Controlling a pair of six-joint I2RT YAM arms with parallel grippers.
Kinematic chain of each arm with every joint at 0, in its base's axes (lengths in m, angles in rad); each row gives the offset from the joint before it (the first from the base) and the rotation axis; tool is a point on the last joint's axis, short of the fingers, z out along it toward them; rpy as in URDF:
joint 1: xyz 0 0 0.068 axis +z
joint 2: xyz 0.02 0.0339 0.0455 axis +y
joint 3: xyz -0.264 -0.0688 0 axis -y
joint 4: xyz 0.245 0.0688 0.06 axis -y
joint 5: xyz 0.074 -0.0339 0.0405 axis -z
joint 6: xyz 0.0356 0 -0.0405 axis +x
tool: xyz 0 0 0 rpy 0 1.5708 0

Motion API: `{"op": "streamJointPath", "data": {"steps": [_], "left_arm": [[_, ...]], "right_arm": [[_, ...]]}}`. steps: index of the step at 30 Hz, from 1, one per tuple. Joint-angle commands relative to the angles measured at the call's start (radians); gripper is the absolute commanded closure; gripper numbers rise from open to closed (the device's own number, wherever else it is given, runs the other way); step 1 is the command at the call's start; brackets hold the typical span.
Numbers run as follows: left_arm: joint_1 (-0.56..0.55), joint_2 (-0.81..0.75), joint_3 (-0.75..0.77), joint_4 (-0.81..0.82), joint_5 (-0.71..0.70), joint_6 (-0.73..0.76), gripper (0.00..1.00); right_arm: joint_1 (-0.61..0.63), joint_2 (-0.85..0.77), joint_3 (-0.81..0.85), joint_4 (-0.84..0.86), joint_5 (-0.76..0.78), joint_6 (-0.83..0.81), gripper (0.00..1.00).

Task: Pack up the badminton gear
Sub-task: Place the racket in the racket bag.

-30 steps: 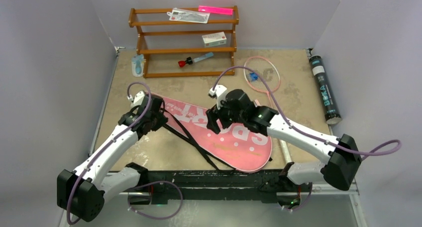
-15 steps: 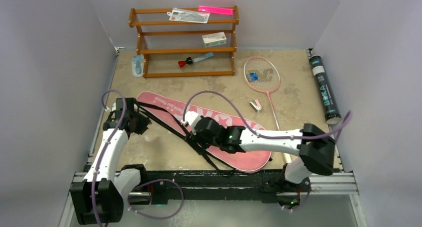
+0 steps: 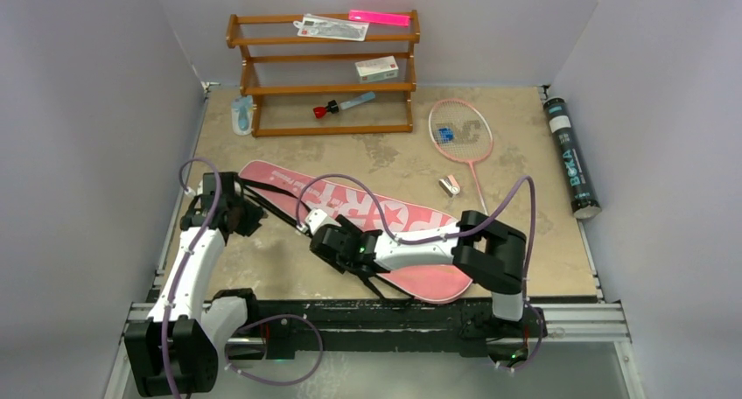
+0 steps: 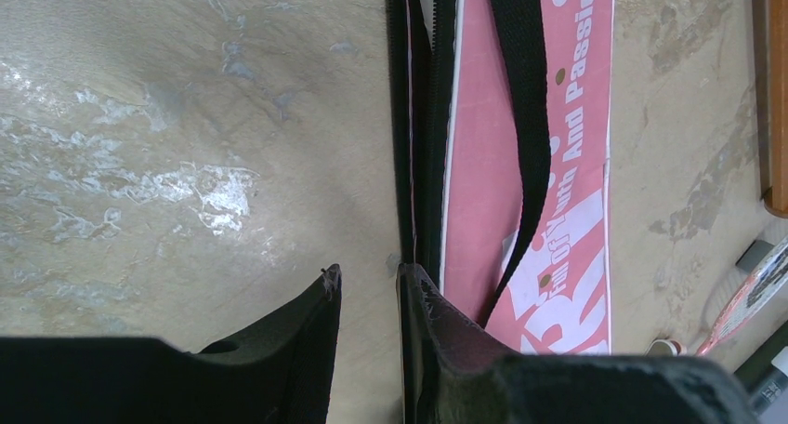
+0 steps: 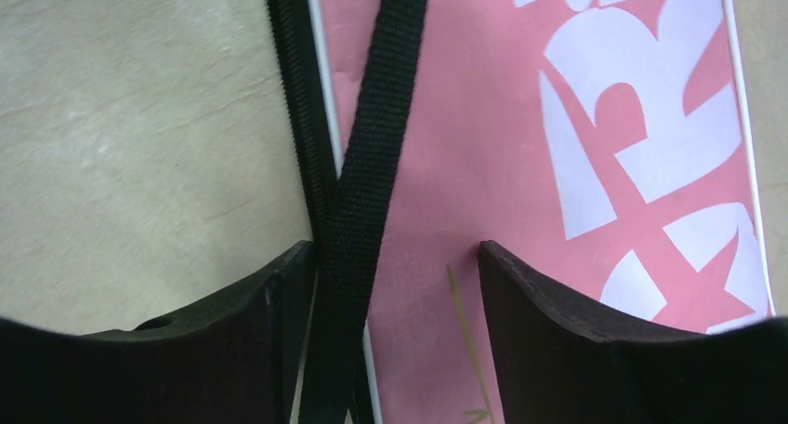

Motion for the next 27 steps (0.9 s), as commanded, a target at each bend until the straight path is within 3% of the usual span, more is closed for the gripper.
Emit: {"op": "streamJointPath", "data": {"steps": [1,3,7,14,20,27], "left_arm": [[0.014,-0.017,0.036,0.014,0.007,0.027,0.73],[0.014,-0.015,0.037,0.018,0.007,0.028,0.73],[0.016,-0.013,0.045,0.018,0.006,0.036,0.73],[0.016,-0.091,0.101,-0.015,0.038,0.1,0.75],[0.015,-0.175,0.162,-0.01,0.19,0.179,0.75],[0.016,-0.179,0.162,-0.006,0.295,0.111,0.73]], "right_arm": [[0.0,0.023,0.038,-0.046,0.111,0.021,0.43],[0.0,0.014,0.032,-0.034,0.106,0.018,0.66],[-0.005,-0.046,0.015,0.015,0.075,0.012,1.0],[-0.082,-0.16,0.066,0.011,-0.116,0.057,1.0],[-0.21,-0.261,0.079,0.018,-0.343,0.143,1.0],[-0.334,-0.312,0.116,0.048,-0.604,0.252,1.0]]}}
